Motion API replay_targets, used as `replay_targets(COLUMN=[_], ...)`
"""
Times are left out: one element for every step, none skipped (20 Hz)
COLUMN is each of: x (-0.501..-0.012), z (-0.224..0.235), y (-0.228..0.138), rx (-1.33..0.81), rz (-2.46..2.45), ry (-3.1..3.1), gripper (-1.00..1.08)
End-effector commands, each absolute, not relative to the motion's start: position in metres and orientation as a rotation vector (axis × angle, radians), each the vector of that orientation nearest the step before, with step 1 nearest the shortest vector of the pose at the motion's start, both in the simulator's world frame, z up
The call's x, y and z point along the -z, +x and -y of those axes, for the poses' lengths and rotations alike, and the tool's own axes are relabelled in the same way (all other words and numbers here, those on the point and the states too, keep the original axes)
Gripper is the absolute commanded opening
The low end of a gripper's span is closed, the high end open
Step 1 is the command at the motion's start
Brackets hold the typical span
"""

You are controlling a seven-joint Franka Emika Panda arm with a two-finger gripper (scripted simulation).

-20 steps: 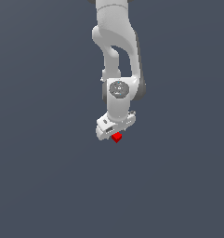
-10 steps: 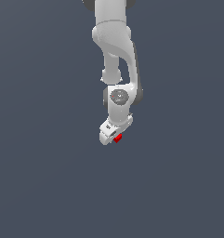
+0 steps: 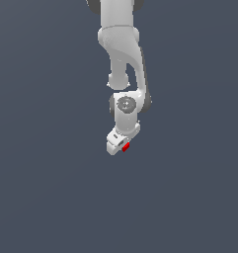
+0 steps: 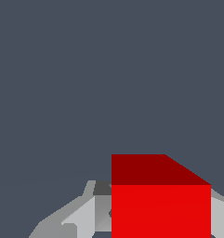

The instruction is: Pick up the red cube and move it to a goal position.

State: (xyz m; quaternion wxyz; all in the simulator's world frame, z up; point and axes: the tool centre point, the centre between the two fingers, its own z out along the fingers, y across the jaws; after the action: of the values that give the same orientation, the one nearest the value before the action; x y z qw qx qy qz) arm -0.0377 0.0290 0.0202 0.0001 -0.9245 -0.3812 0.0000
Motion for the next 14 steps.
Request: replay_targets(x=[-0.020,-0.020,-0.020,-0.020,-0.020,-0.020,-0.020,-0.020,-0.021,-0.022,-0.024,-0.026,-0.029,-0.032], z=[-0.029,-0.029,-0.029,-0.029,-0.029,-0.029,-0.029,-0.029,-0.029,-0.029,-0.029,-0.029,-0.029,-0.029], y=[-0.038,-0.038,-0.038,-0.038,-0.038,-0.038,-0.038,-0.038,-0.038,-0.038,-0.039,-0.039,-0.040,-0.041], rx=[0.000,0.000,0.000,0.000,0.000,0.000,0.000,0.000,0.000,0.000,0.000,0.000,0.000,0.000], rz=[1.199,1.199,1.199,1.199,1.199,1.199,1.198,1.198,1.198,1.198,1.198,1.198,1.198,1.198], ry=[-2.904,-2.904,-2.904,-2.904,-2.904,-2.904,-2.904,-2.904,-2.904,-2.904,-2.904,-2.904,-2.904,-2.904], gripper=[-1.00,-1.00,-1.00,-1.00,-1.00,-1.00,-1.00,-1.00,-1.00,-1.00,-1.00,-1.00,-1.00,-1.00])
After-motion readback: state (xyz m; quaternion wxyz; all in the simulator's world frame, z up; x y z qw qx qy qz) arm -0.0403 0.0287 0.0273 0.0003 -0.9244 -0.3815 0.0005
